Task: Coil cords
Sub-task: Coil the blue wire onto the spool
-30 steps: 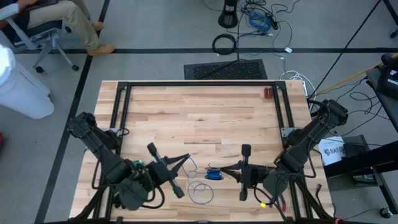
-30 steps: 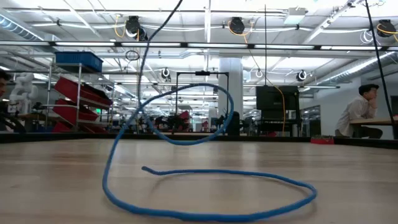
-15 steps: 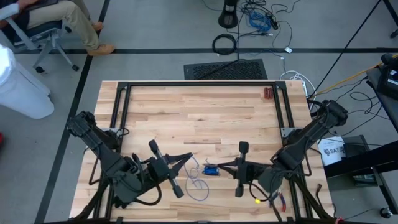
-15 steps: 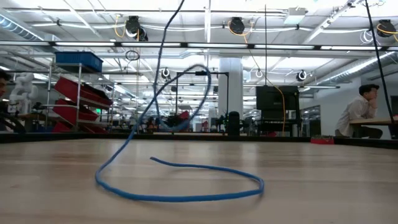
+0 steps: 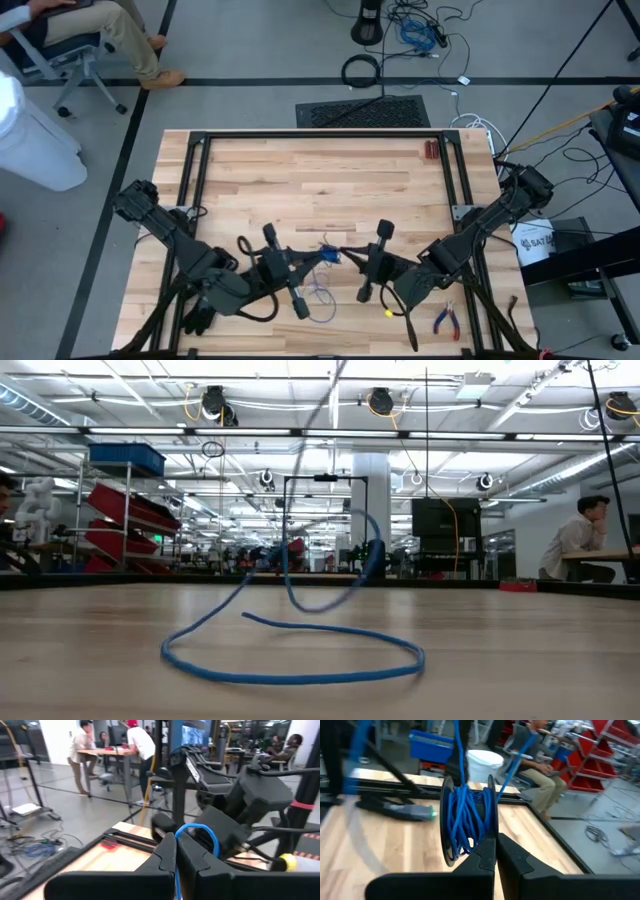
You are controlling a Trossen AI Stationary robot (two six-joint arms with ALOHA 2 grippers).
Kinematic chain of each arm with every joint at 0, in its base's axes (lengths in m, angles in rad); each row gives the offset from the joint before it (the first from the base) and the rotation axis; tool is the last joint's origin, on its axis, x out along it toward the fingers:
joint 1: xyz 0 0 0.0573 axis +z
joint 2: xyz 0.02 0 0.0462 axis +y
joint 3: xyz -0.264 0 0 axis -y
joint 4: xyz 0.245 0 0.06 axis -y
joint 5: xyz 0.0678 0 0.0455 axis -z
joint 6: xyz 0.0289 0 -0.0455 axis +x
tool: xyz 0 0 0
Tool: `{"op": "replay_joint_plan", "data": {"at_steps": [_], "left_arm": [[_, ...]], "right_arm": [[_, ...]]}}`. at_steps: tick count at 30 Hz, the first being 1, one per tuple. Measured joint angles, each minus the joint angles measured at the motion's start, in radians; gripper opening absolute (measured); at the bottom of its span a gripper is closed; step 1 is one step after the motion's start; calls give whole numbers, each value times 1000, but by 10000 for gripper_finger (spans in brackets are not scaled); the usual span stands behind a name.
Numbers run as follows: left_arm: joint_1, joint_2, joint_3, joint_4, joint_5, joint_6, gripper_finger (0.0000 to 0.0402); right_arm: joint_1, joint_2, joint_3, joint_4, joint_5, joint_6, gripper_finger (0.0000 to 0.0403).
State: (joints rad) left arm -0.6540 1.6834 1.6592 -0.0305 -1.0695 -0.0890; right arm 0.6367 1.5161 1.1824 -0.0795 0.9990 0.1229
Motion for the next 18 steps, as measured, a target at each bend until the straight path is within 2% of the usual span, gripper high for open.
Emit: {"op": "replay_joint_plan", "data": {"at_steps": [5,18], "left_arm": [[23,34,0,6,79,-37,3],[59,151,0,132,155,-55,3]], "right_arm": [[-1,0,0,2,39,23,0],[0,0,0,0,46,42,0]]}}
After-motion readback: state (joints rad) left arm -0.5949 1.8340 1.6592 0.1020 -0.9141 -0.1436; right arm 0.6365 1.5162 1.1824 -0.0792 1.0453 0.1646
